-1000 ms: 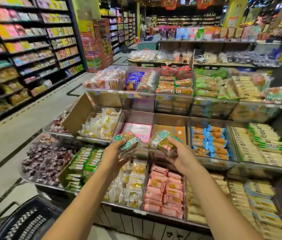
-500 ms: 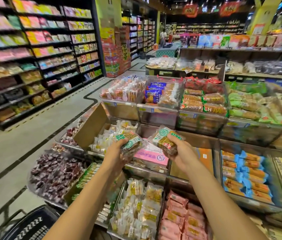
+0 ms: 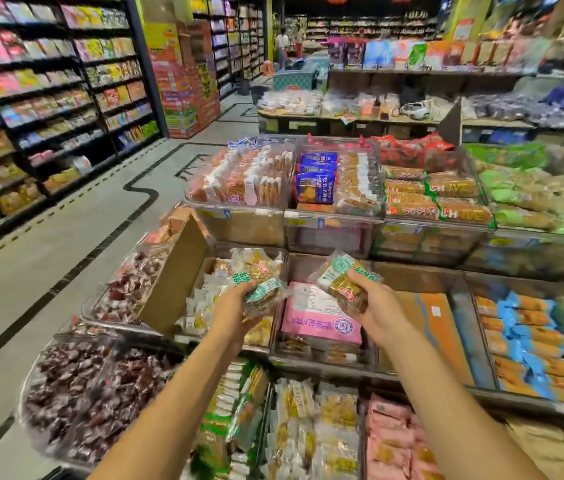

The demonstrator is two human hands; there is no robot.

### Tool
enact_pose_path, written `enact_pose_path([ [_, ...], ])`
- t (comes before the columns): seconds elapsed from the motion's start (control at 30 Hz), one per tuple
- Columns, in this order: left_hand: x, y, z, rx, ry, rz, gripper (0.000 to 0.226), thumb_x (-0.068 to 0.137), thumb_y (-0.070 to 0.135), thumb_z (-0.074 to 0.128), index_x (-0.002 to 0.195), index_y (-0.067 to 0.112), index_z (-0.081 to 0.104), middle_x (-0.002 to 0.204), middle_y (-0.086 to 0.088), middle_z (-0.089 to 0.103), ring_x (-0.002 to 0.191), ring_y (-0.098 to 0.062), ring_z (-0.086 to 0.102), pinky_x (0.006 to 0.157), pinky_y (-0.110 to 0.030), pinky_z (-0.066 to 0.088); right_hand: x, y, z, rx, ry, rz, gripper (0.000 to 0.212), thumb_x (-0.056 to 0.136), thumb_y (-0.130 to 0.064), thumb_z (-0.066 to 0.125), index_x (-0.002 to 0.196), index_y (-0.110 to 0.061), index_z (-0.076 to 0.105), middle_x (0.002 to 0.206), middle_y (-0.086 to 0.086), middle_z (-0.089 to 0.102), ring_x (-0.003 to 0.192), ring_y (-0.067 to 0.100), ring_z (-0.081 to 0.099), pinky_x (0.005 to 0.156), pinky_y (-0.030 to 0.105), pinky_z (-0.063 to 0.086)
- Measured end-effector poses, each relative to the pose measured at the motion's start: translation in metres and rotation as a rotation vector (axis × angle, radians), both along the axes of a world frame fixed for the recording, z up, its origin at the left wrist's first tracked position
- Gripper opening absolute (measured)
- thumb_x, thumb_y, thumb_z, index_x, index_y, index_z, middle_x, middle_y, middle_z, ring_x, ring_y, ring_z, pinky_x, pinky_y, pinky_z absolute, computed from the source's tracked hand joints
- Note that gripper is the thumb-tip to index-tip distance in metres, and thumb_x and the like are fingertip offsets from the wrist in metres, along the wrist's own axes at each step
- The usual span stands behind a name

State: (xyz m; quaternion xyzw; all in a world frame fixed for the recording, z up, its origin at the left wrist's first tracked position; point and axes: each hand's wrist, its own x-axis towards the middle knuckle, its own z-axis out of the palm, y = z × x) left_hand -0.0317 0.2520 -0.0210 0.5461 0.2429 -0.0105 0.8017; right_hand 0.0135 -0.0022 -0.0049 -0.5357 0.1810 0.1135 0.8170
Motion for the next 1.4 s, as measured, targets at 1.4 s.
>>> enact_pose_path([
  [1.4,0.041,0.006,-0.115,-0.112,0.181,-0.106,0.038,0.097,0.024,0.073,0.123,0.000,0.059,0.107,-0.014,0.079,0.097,-0.035,0.077,0.061,-0.044,0.066,0.143,0.086,-0.185,-0.857,-0.089,-0.012,0.048,0.093,-0.046,0.075,0.125,-0.010,0.066,0.119,0.008,0.064,0.119,0.036,0.059,0.091,0.039,0.046],
])
